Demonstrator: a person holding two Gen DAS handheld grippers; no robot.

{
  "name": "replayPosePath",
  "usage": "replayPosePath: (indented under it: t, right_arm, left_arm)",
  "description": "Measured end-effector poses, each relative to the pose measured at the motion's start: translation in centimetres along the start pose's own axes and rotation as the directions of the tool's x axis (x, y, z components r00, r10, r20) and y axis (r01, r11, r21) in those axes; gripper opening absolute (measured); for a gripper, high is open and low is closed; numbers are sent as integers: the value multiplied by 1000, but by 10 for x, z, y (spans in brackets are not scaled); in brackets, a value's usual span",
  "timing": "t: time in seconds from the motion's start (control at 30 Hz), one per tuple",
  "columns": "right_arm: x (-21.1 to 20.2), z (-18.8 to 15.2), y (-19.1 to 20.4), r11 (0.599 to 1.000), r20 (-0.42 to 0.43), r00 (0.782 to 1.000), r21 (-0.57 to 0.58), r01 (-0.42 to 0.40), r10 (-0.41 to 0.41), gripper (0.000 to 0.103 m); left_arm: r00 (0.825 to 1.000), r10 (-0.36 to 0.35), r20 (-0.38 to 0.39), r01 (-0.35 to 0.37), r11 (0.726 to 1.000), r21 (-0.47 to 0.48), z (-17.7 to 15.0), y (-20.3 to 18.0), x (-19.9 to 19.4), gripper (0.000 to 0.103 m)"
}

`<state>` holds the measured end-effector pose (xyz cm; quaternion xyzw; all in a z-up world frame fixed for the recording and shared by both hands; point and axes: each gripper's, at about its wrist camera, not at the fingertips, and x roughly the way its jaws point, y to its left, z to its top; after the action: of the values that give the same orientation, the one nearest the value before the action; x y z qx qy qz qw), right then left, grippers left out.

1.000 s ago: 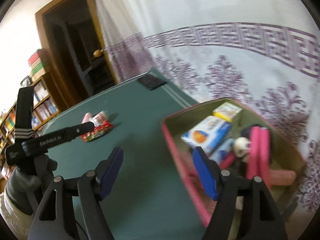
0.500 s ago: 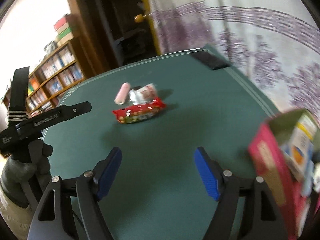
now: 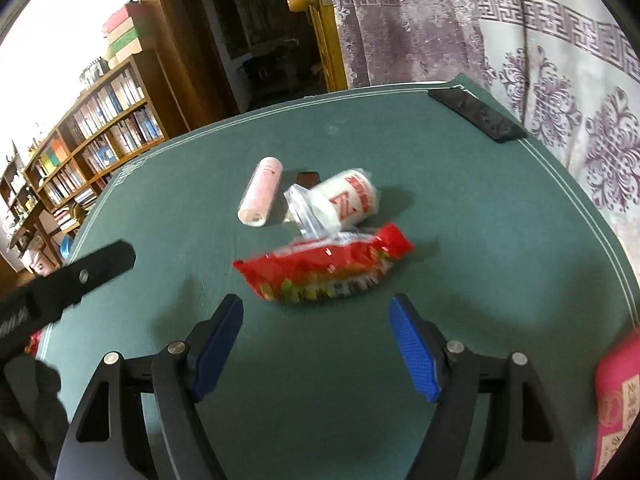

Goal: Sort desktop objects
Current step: 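Grasp the red snack packet with the right gripper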

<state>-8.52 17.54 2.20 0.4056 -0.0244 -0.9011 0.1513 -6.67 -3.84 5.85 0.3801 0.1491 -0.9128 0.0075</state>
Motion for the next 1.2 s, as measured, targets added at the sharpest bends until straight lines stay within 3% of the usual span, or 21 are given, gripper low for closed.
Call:
replayPosePath:
  t: [0.27, 0.43, 0.63, 0.73, 0.87, 1.0, 1.07, 1.2]
  right_arm:
    - [31, 7, -3, 998, -47, 998, 41, 46, -44, 80]
    - [23, 3, -24, 995, -34, 996, 47, 88, -86, 80]
    - [11, 2, -64, 978, -32, 988, 142, 153, -150, 80]
    - [0, 3, -69, 978, 3, 992, 168, 122, -124, 80]
    - [-10, 11, -51, 996, 71, 997, 85, 14, -20, 80]
    - [-12, 24, -22, 992, 105, 994, -122, -22, 35, 81]
    - [-4, 32, -14, 977, 59, 994, -198, -80, 94, 81]
    - [19, 34, -12, 961, -32, 996, -259, -92, 87, 81]
  left_arm:
    - [1000, 6, -26, -6, 1000, -15, -6, 3, 10, 78]
    - [999, 7, -41, -8, 1000, -12, -9, 2, 15, 78]
    - [999, 5, -51, -6, 1000, -5, -10, 0, 16, 78]
    - [999, 1, -54, -1, 1000, 2, -11, -2, 16, 78]
    - [998, -3, -56, 4, 1000, 8, -12, -2, 15, 78]
    - [998, -2, -57, 2, 1000, 1, -12, -1, 16, 79]
    - [998, 0, -63, 0, 1000, 1, -12, -1, 18, 78]
    - [997, 1, -71, 0, 1000, 8, -14, -2, 21, 78]
